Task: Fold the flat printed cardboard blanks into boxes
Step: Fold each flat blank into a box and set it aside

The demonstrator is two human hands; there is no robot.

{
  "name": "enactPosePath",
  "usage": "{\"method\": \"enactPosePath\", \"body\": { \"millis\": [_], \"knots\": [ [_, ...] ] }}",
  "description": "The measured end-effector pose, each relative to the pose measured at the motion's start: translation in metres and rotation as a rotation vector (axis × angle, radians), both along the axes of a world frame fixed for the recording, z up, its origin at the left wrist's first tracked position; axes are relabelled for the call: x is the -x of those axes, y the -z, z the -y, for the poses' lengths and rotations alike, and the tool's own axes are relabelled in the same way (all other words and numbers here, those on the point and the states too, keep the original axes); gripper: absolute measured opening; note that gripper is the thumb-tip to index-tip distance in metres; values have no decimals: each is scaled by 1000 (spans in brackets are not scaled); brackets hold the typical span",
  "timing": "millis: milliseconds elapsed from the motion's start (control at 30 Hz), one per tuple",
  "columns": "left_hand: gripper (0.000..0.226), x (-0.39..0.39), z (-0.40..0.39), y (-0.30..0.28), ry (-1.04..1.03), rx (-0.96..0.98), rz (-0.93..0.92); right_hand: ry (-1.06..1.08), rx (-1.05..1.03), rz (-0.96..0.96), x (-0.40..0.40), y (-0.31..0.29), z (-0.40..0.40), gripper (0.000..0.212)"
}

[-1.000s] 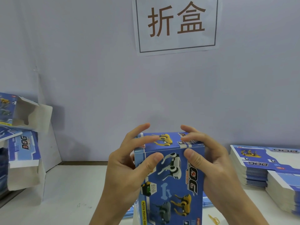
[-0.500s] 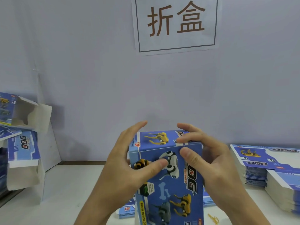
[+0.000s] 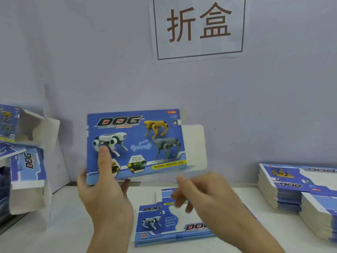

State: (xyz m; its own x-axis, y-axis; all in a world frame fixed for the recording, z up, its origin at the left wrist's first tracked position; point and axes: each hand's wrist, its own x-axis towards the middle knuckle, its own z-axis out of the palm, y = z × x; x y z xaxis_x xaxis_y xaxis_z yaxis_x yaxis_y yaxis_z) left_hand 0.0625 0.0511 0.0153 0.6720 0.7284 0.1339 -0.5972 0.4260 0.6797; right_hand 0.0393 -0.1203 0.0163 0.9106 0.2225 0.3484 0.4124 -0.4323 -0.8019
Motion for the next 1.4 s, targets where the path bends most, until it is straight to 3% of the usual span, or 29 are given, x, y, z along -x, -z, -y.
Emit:
{"method": "enactPosePath", "body": {
  "millis": [67, 167, 233, 333, 467, 567, 633, 733, 833, 933, 1033, 1167, 1300, 1400],
  "knots": [
    [56, 0, 9, 4, 32, 44, -91, -16, 64, -222, -2, 5, -3, 86],
    [77, 0, 30, 11, 226, -75, -231, 9, -216, -395, -8, 10, -5, 118],
    [73, 2, 43, 13, 412, -187, -295, 36, -475, -395, -11, 9, -3, 106],
    [74, 5, 55, 20, 685, -439, -357, 115, -760, -222, -21, 11, 14, 89],
    [83, 5, 51, 25, 828, -728, -385, 243, -775, -91, -26, 15, 34, 94],
    [115, -1, 38, 27, 652, -756, -403, 239, -650, -107, -28, 18, 46, 91],
    [120, -3, 28, 26, 513, -744, -362, 172, -533, -120, -28, 20, 50, 81],
    [103, -5, 22, 28, 502, -637, -211, 24, -278, -173, -28, 25, 51, 81],
    [58, -8, 21, 31, 554, -547, -67, -146, -164, -285, -29, 35, 43, 85],
    [50, -5, 23, 29, 503, -569, 7, -125, -257, -220, -33, 40, 35, 72],
    [49, -4, 27, 32, 498, -614, 59, -36, -418, -83, -35, 42, 28, 73],
    [50, -6, 30, 40, 462, -747, 90, 10, -421, 60, -35, 46, 22, 69],
    [40, -9, 32, 46, 393, -789, 49, -37, -461, 61, -39, 52, 23, 55],
    [46, -11, 32, 50, 322, -842, 5, -104, -499, -4, -39, 54, 25, 35]
  ]
}}
